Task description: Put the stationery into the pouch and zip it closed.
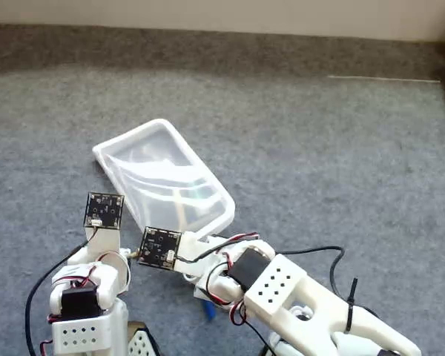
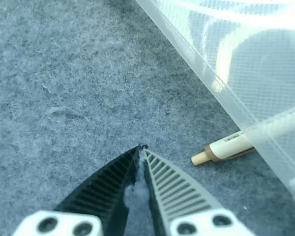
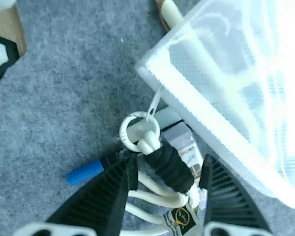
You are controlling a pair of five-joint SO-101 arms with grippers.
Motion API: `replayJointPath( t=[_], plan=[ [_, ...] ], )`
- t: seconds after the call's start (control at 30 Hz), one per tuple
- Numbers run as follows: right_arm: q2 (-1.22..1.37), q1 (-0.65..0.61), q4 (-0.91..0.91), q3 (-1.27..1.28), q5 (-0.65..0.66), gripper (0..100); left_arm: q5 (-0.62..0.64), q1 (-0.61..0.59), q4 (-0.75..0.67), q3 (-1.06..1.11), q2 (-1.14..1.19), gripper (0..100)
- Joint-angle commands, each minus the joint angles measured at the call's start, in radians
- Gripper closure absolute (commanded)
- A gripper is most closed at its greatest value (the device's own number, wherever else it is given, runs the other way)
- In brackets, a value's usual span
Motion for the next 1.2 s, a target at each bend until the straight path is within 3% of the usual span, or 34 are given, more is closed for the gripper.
replayJointPath(
  t=[0.0, 0.27, 0.47, 0.57, 0.87, 1.03, 1.17],
  plan=[
    [0.002, -0.005, -0.062, 0.025, 0.018, 79.3, -0.006, -0.008, 0.006, 0.021, -0.01, 99],
    [0.002, -0.002, -0.061, 0.041, 0.02, 79.5, -0.006, -0.008, 0.006, 0.021, -0.01, 99],
    [0.002, -0.002, -0.062, 0.041, 0.02, 91.8, -0.006, -0.008, 0.006, 0.021, -0.01, 99],
    [0.002, -0.002, -0.064, 0.041, 0.018, 92.9, -0.006, -0.008, 0.006, 0.021, -0.01, 99],
    [0.002, -0.005, -0.031, 0.041, 0.015, 92.3, -0.006, -0.007, 0.006, 0.021, -0.01, 99],
    [0.004, -0.007, -0.002, 0.041, 0.014, 84.1, -0.006, -0.008, 0.006, 0.021, -0.01, 99],
    [0.005, -0.018, -0.002, 0.041, 0.014, 84.0, -0.006, -0.008, 0.006, 0.021, -0.01, 99]
  ],
)
